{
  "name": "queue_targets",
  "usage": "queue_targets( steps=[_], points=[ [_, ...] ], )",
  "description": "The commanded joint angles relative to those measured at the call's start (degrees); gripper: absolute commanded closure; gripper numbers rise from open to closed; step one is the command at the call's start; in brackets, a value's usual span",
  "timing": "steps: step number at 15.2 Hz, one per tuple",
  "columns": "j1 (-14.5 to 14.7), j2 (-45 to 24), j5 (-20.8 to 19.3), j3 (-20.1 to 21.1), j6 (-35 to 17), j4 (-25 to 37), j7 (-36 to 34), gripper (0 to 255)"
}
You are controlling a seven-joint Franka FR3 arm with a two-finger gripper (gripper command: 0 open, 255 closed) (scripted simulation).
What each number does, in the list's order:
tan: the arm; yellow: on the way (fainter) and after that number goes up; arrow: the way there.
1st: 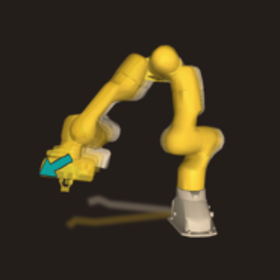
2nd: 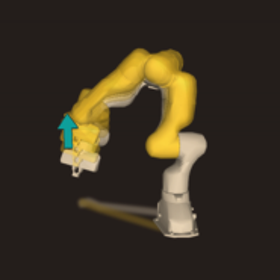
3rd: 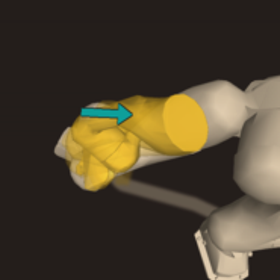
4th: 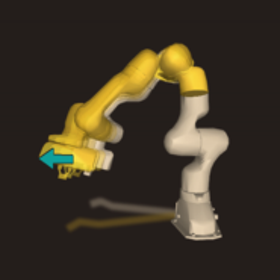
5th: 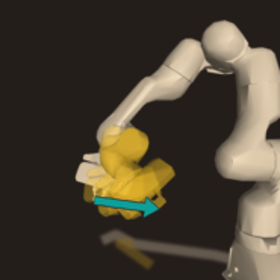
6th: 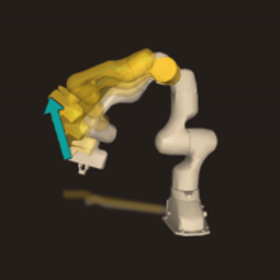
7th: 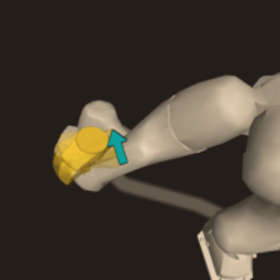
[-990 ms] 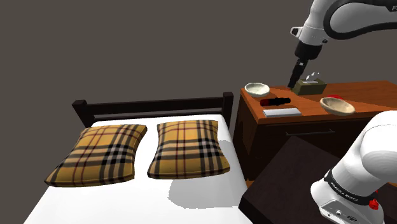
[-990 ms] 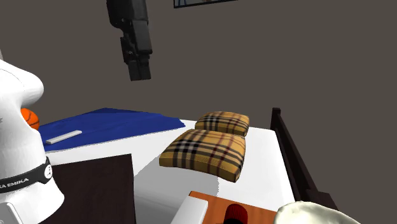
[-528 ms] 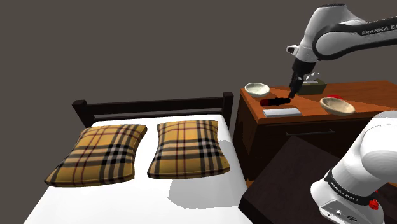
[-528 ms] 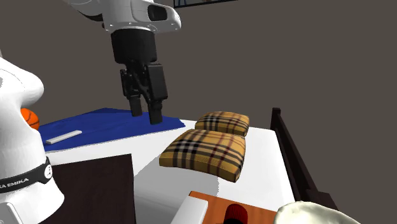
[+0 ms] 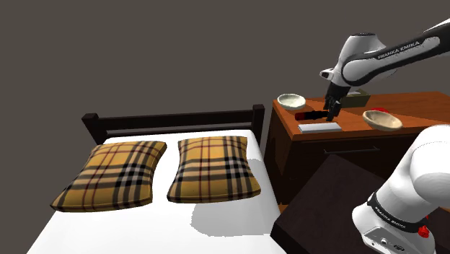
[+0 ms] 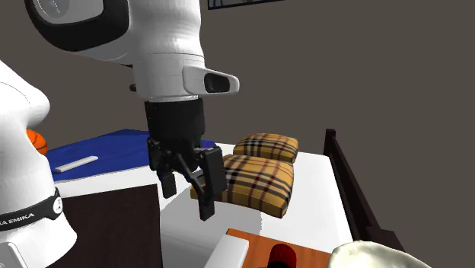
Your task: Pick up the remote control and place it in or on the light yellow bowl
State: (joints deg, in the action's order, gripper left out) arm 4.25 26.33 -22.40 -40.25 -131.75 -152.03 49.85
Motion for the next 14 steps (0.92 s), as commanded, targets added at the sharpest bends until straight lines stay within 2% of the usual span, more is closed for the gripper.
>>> queue_targets(
  steps=[1,4,6,7,11,14],
  points=[
    [2.39,-5.30,1.43,-4.14,-3.91,1.39,5.40,0],
    [7.31,-14.18,7.14,-10.91,-9.81,3.45,15.23,0],
    [11.56,-21.58,15.36,-15.51,-13.44,5.21,24.68,0],
    [12.34,-23.82,18.43,-16.21,-14.23,5.73,27.76,0],
    [12.65,-29.30,26.95,-15.55,-17.63,5.38,33.89,0],
    [11.43,-33.38,33.97,-13.33,-19.69,5.44,38.92,0]
  ],
)
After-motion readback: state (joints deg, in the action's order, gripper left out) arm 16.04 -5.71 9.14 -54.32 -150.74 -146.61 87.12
